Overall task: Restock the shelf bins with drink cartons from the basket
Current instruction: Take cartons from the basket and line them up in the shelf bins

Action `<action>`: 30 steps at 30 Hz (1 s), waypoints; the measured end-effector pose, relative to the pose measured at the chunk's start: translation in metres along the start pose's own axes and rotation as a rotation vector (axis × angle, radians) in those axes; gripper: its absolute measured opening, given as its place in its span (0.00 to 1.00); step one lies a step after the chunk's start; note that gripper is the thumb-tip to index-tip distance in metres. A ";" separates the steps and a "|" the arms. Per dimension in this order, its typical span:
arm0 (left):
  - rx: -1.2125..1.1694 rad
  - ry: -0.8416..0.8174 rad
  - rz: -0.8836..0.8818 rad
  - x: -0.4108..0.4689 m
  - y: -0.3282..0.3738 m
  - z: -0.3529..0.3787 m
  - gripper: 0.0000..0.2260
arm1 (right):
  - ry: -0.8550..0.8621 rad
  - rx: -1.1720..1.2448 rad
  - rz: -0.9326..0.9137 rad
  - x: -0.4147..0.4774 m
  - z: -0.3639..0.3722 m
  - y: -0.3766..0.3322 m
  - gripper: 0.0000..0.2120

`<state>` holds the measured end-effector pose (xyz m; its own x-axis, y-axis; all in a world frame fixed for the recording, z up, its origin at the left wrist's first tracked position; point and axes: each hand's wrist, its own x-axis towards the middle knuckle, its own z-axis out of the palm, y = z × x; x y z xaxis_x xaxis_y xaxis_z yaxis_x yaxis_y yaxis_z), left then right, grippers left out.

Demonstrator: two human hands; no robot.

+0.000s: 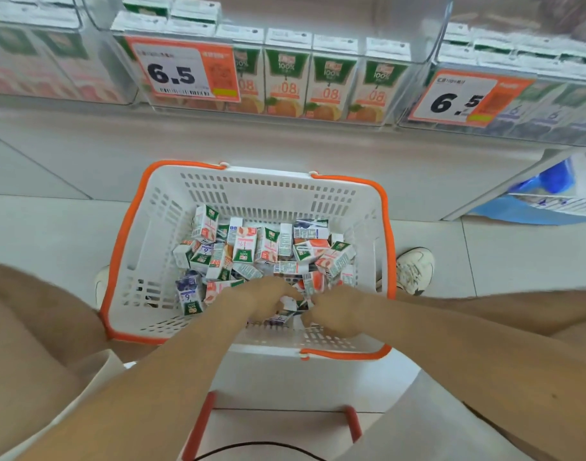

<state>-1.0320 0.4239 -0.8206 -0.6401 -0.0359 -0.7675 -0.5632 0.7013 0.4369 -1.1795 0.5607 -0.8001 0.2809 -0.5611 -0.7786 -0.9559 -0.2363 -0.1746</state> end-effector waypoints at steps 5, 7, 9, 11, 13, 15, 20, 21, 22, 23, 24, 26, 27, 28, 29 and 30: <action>-0.062 0.093 -0.036 -0.004 -0.013 0.003 0.33 | 0.072 0.075 0.078 0.002 0.004 -0.006 0.19; -0.067 0.119 -0.060 -0.006 -0.023 0.007 0.30 | 0.097 0.222 0.131 -0.001 0.004 -0.001 0.24; -0.093 0.114 -0.080 -0.008 -0.026 0.006 0.29 | 0.140 0.384 0.170 -0.006 -0.003 0.011 0.26; -0.088 0.125 -0.087 -0.009 -0.026 0.006 0.28 | 0.202 0.524 0.202 -0.013 -0.017 0.022 0.25; -0.069 0.138 -0.105 -0.009 -0.023 0.009 0.24 | 0.262 0.627 0.234 -0.021 -0.036 0.029 0.24; -0.070 0.170 -0.102 -0.011 -0.018 0.014 0.17 | 0.315 0.685 0.257 -0.030 -0.054 0.033 0.25; -0.134 0.318 -0.066 -0.031 -0.003 -0.004 0.19 | 0.471 0.717 0.263 -0.070 -0.095 0.036 0.22; -0.168 0.374 -0.061 -0.039 0.003 -0.015 0.18 | 0.504 0.709 0.262 -0.081 -0.104 0.035 0.21; -0.219 0.440 -0.043 -0.046 0.010 -0.027 0.18 | 0.538 0.697 0.262 -0.093 -0.113 0.035 0.20; -0.281 0.507 -0.013 -0.055 0.017 -0.040 0.18 | 0.577 0.688 0.265 -0.105 -0.122 0.035 0.19; -0.351 0.570 0.023 -0.064 0.024 -0.054 0.18 | 0.623 0.682 0.274 -0.118 -0.131 0.035 0.18; -0.425 0.695 0.103 -0.086 0.042 -0.079 0.18 | 0.733 0.661 0.300 -0.142 -0.147 0.034 0.16; -0.441 0.740 0.151 -0.095 0.050 -0.088 0.17 | 0.780 0.662 0.307 -0.152 -0.153 0.033 0.16; -0.462 0.772 0.198 -0.102 0.056 -0.097 0.17 | 0.820 0.674 0.312 -0.160 -0.159 0.033 0.14; -0.484 0.797 0.243 -0.110 0.063 -0.104 0.16 | 0.862 0.679 0.317 -0.169 -0.165 0.033 0.14; -0.501 0.810 0.275 -0.118 0.070 -0.110 0.17 | 0.898 0.682 0.329 -0.178 -0.171 0.031 0.13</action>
<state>-1.0536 0.3990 -0.6478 -0.8403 -0.5240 -0.1387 -0.3777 0.3825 0.8432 -1.2447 0.5179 -0.5636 -0.2890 -0.9385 -0.1890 -0.7654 0.3451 -0.5432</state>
